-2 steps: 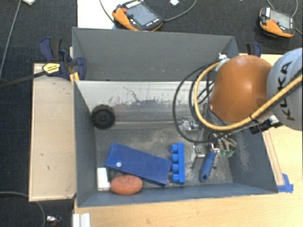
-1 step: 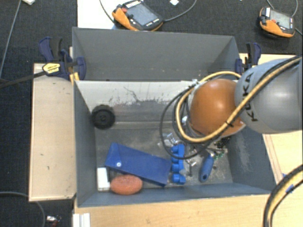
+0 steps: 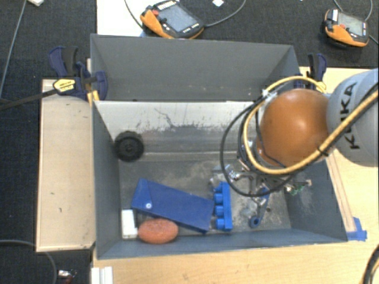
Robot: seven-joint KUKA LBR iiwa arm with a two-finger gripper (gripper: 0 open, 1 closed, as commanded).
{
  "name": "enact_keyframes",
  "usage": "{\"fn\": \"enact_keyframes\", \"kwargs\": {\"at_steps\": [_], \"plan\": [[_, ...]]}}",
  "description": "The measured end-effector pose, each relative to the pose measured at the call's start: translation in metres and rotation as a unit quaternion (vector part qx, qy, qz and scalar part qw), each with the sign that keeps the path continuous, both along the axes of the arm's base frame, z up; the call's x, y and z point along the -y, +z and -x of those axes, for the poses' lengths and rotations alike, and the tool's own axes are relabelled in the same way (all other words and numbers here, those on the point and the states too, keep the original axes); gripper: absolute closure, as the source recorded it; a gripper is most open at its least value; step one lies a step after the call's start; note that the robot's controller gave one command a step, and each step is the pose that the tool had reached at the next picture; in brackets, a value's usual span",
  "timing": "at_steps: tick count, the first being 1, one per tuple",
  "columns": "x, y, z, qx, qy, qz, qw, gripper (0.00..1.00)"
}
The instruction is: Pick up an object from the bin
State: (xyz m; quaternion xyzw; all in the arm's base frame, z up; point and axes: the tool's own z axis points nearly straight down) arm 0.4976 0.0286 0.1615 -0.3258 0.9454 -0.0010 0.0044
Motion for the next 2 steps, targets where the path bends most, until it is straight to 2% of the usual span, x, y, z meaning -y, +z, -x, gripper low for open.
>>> {"fn": "enact_keyframes", "kwargs": {"at_steps": [1,2], "plan": [[-0.017,-0.062,-0.003,-0.0051,0.135,0.000,0.9909,0.00],[-0.003,-0.090,-0.030,0.0038,0.234,0.000,0.9722,0.00]]}}
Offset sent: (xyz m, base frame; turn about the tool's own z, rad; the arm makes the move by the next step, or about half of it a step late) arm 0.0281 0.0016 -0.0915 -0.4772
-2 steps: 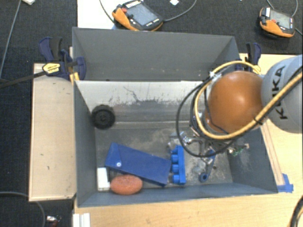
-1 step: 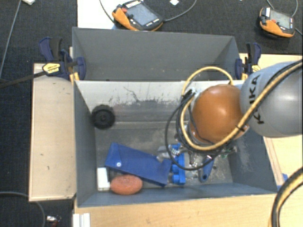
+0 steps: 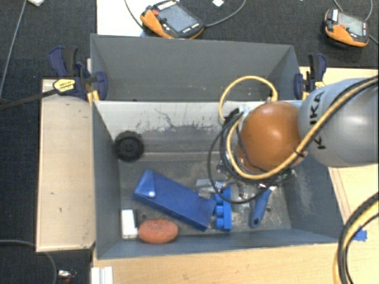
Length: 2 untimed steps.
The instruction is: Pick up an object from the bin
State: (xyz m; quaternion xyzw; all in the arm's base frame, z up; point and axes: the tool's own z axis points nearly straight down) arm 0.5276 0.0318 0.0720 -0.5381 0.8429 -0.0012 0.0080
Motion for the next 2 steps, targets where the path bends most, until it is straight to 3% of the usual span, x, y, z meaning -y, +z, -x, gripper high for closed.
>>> {"fn": "enact_keyframes", "kwargs": {"at_steps": [1,2], "plan": [[-0.0064,0.0034,0.0111,0.0004,-0.056,0.000,0.9984,1.00],[-0.0063,0.0034,0.0112,0.0003,-0.057,0.000,0.9984,1.00]]}}
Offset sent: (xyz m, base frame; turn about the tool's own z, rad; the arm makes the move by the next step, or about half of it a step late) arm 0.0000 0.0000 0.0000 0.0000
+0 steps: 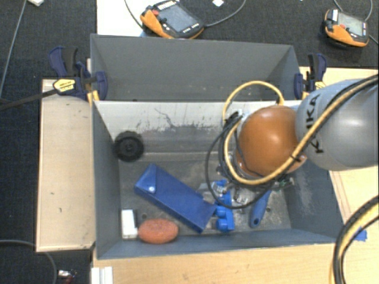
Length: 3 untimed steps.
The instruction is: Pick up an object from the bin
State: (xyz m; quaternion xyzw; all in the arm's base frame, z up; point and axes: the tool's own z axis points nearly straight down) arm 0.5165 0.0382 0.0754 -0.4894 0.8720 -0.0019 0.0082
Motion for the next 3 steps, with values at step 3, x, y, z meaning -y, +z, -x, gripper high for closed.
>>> {"fn": "enact_keyframes", "kwargs": {"at_steps": [3], "plan": [[0.000,0.020,0.002,-0.0030,-0.002,-0.001,1.0000,1.00]]}}
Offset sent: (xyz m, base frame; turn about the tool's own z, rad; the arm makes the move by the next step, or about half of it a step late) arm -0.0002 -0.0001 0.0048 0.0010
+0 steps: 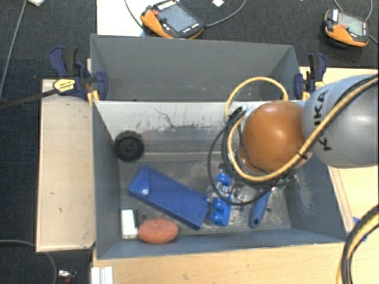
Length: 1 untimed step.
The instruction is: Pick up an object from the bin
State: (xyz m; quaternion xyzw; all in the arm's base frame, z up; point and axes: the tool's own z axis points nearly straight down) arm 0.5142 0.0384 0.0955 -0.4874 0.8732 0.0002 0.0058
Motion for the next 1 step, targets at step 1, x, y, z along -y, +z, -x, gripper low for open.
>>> {"fn": "enact_keyframes", "kwargs": {"at_steps": [1], "plan": [[-0.0005,0.0348,0.0005,-0.0010,0.000,0.000,1.0000,1.00]]}}
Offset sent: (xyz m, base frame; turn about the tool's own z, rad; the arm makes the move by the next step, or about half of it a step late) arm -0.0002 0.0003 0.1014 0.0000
